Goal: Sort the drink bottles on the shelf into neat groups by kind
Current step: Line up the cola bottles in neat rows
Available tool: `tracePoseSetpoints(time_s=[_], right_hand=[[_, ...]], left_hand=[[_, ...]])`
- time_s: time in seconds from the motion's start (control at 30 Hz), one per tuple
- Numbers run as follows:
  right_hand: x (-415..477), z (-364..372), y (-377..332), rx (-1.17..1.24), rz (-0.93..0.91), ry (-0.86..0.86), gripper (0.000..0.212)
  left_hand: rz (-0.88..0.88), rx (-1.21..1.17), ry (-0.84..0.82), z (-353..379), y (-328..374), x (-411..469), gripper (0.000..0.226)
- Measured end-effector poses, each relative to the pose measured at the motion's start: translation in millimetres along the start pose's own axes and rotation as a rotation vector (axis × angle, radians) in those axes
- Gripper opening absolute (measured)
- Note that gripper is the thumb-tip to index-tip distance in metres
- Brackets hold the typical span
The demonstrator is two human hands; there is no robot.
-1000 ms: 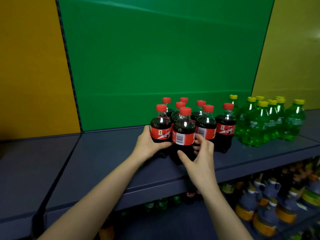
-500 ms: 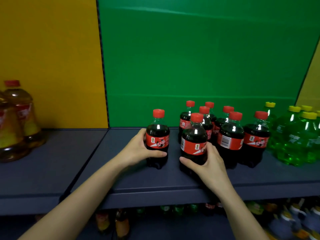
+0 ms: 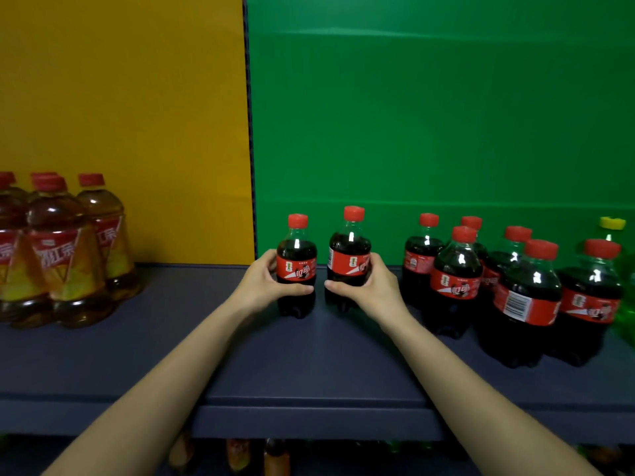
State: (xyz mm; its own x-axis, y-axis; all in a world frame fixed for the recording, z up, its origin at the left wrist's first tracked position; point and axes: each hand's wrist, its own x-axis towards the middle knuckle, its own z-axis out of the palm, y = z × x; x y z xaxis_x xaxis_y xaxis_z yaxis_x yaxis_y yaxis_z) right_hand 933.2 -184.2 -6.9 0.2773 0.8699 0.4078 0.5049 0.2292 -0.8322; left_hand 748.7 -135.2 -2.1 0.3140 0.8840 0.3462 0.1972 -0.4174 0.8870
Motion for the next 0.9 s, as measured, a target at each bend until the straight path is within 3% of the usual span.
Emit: tracePoseSetpoints(time_s=[0.73, 0.9], right_hand=[[33.2, 45.4, 27.5, -0.199, 0.001, -0.003, 0.074], [29.1, 37.8, 20.7, -0.164, 0.071, -0.113, 0.089]], left_hand=[[0.048, 0.018, -0.059, 2.2, -35.2, 47.0, 0.062], [0.055, 0.230, -0.027, 5.0, -26.5, 39.5, 0.072]])
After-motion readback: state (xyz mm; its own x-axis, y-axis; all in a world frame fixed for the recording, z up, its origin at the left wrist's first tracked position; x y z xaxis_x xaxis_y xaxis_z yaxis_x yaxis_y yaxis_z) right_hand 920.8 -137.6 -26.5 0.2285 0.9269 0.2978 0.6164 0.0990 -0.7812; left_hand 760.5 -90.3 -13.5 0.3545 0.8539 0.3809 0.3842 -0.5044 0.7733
